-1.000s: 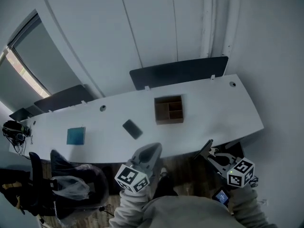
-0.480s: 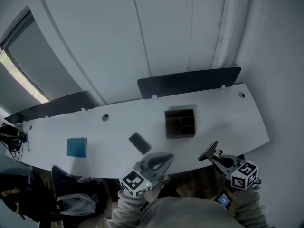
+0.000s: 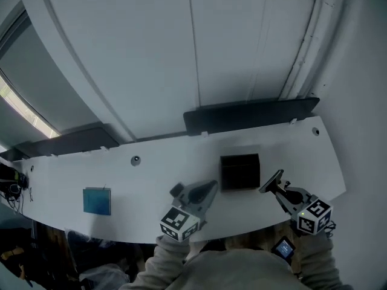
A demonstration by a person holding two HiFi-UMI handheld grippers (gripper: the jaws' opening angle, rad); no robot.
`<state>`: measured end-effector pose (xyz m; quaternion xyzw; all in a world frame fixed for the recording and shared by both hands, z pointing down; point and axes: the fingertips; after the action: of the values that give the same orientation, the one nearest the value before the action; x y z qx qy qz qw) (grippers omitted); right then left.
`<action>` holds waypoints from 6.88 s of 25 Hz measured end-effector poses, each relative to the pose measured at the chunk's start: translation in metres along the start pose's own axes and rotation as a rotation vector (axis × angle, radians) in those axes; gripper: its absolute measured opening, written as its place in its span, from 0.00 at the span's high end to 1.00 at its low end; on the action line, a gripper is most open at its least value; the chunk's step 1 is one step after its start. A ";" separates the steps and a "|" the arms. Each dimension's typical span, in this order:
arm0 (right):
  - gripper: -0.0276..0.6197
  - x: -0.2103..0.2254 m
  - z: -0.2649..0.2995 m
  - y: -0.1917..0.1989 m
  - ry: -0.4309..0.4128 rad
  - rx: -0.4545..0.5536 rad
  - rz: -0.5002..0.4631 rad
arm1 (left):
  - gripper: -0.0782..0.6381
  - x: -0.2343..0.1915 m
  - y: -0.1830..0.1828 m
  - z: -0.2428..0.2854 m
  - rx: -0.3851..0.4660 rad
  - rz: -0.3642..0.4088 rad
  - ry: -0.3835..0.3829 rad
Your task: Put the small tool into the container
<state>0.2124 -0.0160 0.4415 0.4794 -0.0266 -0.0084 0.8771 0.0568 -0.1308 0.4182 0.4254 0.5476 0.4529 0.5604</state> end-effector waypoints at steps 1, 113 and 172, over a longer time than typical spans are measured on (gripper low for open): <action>0.92 0.003 0.005 -0.008 0.000 0.007 0.007 | 0.90 -0.003 -0.003 0.003 -0.002 0.013 0.021; 0.92 0.034 0.161 -0.023 -0.175 -0.212 -0.508 | 0.90 -0.003 0.015 -0.042 0.114 -0.128 -0.230; 0.92 0.055 0.241 0.065 -0.167 -0.448 -0.774 | 0.90 0.006 0.057 -0.065 0.083 -0.217 -0.301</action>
<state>0.2534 -0.1858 0.6279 0.2502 0.0862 -0.3799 0.8864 -0.0102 -0.1135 0.4698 0.4496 0.5184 0.2982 0.6635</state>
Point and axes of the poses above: the fingertips, and each gripper's own axes: z forward along the fingers, x to its right, y out of its underside, and after that the axes turned 15 degrees about y, right-handed
